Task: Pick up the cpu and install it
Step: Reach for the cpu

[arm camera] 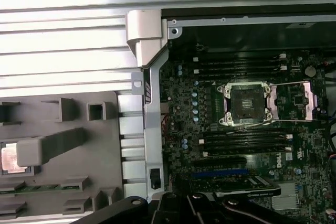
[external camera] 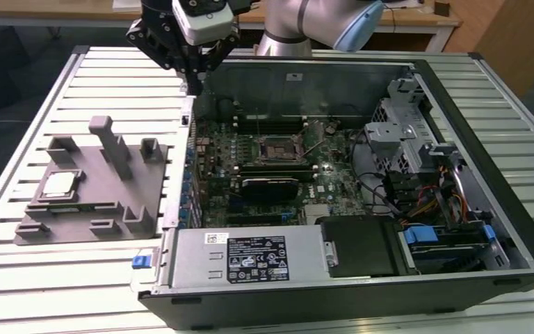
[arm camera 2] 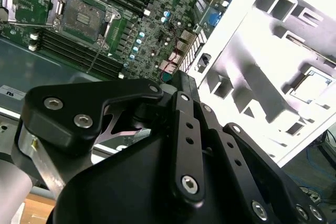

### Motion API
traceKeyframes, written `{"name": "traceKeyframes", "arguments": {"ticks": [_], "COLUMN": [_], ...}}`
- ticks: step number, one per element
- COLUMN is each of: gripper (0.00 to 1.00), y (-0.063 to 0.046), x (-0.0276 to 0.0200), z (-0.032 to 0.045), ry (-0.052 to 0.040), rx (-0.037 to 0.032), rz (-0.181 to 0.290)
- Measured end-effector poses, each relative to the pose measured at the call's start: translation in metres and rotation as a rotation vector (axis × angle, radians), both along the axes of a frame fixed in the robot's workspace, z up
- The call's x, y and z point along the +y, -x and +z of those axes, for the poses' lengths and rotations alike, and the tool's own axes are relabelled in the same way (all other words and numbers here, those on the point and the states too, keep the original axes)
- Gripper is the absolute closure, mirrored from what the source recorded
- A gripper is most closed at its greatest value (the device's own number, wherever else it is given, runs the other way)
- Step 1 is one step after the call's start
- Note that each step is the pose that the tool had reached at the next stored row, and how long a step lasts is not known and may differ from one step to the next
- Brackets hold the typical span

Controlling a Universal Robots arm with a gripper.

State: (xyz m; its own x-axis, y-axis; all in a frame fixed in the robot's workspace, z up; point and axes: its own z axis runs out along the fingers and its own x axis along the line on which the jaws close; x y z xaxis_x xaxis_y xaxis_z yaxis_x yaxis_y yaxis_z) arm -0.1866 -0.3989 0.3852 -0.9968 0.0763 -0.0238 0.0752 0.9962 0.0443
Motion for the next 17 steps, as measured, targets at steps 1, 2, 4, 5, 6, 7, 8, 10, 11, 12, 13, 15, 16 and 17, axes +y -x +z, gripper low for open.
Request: {"name": "traceKeyframes", "arguments": {"ticks": [1, 2, 4, 5, 6, 7, 8, 10, 11, 12, 13, 15, 16, 17], "gripper": [0.89, 0.89, 0.89, 0.89, 0.89, 0.89, 0.89, 0.89, 0.89, 0.89, 0.89, 0.89, 0.89, 0.89], "y": [0.001, 0.002, 0.004, 0.005, 0.006, 0.007, 0.008, 0.010, 0.011, 0.012, 0.013, 0.016, 0.017, 0.018], "x": [0.0000, 0.0000, 0.0000, 0.0000, 0.0000, 0.0000, 0.0000, 0.0000, 0.0000, 0.0000, 0.0000, 0.0000, 0.0000, 0.0000], "z": [-0.0001, -0.0002, -0.0004, -0.0005, -0.0006, -0.0007, -0.0008, -0.0010, -0.0011, -0.0012, -0.0012, -0.0015, -0.0015, -0.0016], "ry": [0.0000, 0.0000, 0.0000, 0.0000, 0.0001, 0.0000, 0.0000, 0.0000, 0.0000, 0.0001, 0.0001, 0.0000, 0.0000, 0.0001], "rx": [-0.0001, 0.0000, 0.0000, 0.0000, 0.0000, 0.0000, 0.0000, 0.0000, 0.0000, 0.0000, 0.0000, 0.0000, 0.0000, 0.0000], "rz": [0.000, 0.000, 0.000, 0.000, 0.000, 0.000, 0.000, 0.000, 0.000, 0.000, 0.000, 0.000, 0.000, 0.000]}}
